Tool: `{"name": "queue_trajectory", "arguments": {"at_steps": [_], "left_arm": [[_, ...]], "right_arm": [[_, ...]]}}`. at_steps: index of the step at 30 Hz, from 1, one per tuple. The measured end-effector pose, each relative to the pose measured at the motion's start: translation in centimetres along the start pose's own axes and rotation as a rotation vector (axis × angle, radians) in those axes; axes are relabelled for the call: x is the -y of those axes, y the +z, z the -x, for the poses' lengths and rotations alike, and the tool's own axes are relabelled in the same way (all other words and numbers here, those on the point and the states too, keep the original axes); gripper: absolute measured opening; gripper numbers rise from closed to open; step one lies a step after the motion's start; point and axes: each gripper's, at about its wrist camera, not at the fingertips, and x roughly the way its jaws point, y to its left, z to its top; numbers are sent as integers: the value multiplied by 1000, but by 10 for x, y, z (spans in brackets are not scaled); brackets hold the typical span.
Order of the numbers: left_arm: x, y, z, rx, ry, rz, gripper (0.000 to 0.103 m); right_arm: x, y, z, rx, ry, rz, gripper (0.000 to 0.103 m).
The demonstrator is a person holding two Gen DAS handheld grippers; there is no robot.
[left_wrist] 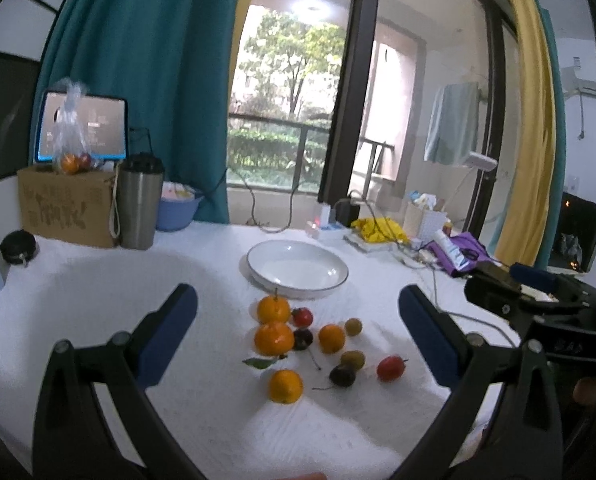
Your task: Organize fruits
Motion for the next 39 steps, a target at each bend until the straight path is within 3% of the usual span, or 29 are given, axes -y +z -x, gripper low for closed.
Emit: {"name": "queue_trajectory", "arguments": {"at_steps": [12, 19, 24, 25, 27, 28, 33, 37, 39], "left_arm": [[-8, -31, -52, -190, 5, -1, 101], [-11, -52, -84, -317, -4, 19, 101], [-10, -62, -104, -392, -10, 13, 84], [-9, -65, -109, -417, -9, 8, 80], [-7, -68, -113, -449, -12, -2, 66], [-6, -69, -114, -457, -10, -8, 65], [-1, -71, -119, -502, -2, -42, 49], [-1, -71, -120, -511, -5, -52, 33], [-4, -69, -120, -521, -23, -30, 33]], "right_arm": [[9, -22, -46, -116, -10, -23, 103], [16, -40, -77, -212, 50, -53, 100], [16, -52, -98, -288, 110, -58, 98], [15, -55, -101, -301, 118, -56, 96], [12, -60, -110, -334, 135, -48, 82], [12, -63, -115, -356, 144, -46, 75], [13, -73, -126, -412, 182, -75, 67], [12, -74, -127, -409, 207, -71, 47], [10, -74, -128, -414, 238, -64, 37]]}}
